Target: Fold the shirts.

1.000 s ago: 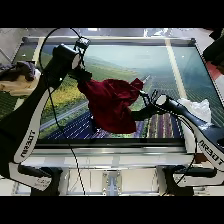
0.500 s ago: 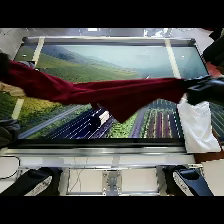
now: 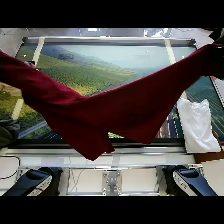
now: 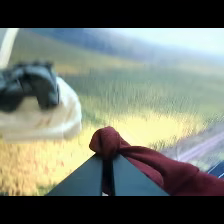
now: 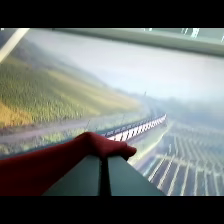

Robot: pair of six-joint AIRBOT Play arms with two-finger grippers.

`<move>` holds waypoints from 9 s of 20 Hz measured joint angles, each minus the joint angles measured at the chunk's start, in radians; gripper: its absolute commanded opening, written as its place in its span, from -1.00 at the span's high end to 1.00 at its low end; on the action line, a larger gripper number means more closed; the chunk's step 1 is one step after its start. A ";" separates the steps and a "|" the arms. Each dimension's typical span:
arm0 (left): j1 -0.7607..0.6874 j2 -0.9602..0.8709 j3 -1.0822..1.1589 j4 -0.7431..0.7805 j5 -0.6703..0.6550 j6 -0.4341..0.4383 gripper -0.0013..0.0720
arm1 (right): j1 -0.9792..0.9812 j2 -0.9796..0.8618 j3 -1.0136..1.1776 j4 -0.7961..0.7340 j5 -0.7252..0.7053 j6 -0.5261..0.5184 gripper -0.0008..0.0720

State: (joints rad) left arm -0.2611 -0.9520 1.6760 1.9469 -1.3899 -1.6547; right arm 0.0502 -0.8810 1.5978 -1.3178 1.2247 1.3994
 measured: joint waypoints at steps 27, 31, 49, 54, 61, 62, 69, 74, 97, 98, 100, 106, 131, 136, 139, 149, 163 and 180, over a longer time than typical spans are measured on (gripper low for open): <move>0.467 -0.334 -0.571 -0.269 0.195 -0.317 0.20 | -0.306 -0.501 0.093 0.014 0.121 -0.047 -0.24; 0.494 -0.300 -0.819 -0.608 0.303 -0.212 0.20 | -0.342 -0.328 -0.204 0.161 0.050 -0.101 -0.24; 0.472 -0.406 -0.975 -1.257 0.564 0.165 -0.07 | -0.285 -0.174 -0.602 0.530 -0.185 -0.207 -0.24; 0.519 -0.372 -0.975 -1.236 0.479 0.178 -0.07 | -0.285 -0.173 -0.603 0.533 -0.186 -0.208 -0.24; 0.469 -0.415 -0.977 -1.228 0.523 0.181 -0.07 | -0.285 -0.173 -0.603 0.535 -0.189 -0.209 -0.24; 0.457 -0.428 -0.977 -1.246 0.539 0.181 -0.01 | -0.285 -0.173 -0.603 0.535 -0.189 -0.208 -0.24; 0.409 -0.472 -0.975 -1.343 0.684 0.183 0.93 | -0.285 -0.178 -0.604 0.504 -0.211 -0.206 -0.24; 0.404 -0.437 -0.975 -1.383 0.700 0.182 0.93 | -0.238 -0.266 -0.679 0.488 -0.344 -0.096 -0.25; 0.402 -0.385 -0.975 -1.399 0.666 0.209 0.93 | -0.132 -0.702 -0.538 0.644 -0.612 -0.035 -0.57; 0.402 -0.385 -0.975 -1.399 0.666 0.213 0.93 | -0.132 -0.691 -0.529 0.624 -0.580 -0.038 -0.57; 0.402 -0.385 -0.975 -1.399 0.667 0.216 0.93 | -0.133 -0.672 -0.521 0.575 -0.528 -0.014 -0.57; 0.402 -0.385 -0.975 -1.399 0.667 0.222 0.93 | -0.132 -0.658 -0.651 0.674 -0.624 0.061 -0.57; 0.724 0.337 -0.727 -1.400 0.613 0.408 0.94 | -0.167 -0.065 -0.209 0.468 -0.192 -0.106 0.95; 0.887 0.483 -0.468 -1.400 0.552 0.418 0.94 | -0.167 0.192 0.013 0.362 -0.137 -0.089 0.96; 0.921 0.455 -0.367 -1.402 0.483 0.423 0.94 | -0.167 0.203 0.091 0.272 -0.071 -0.057 0.95; 0.570 -0.089 -0.308 -1.291 0.443 0.535 0.94 | -0.167 -0.225 -0.072 0.257 -0.019 -0.036 0.95; 0.435 -0.581 -0.293 -1.355 0.896 0.562 -0.94 | -0.089 -0.757 -0.026 0.421 -0.597 -0.058 -0.04; 0.993 -0.195 -0.987 -1.123 0.297 0.420 -0.94 | -0.461 0.171 -1.045 0.426 -0.201 -0.006 -0.21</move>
State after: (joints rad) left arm 0.7319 -1.1473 0.6891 0.8238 -1.0927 -1.2350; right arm -0.4110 -0.7097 0.5526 -0.8917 1.0233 1.3930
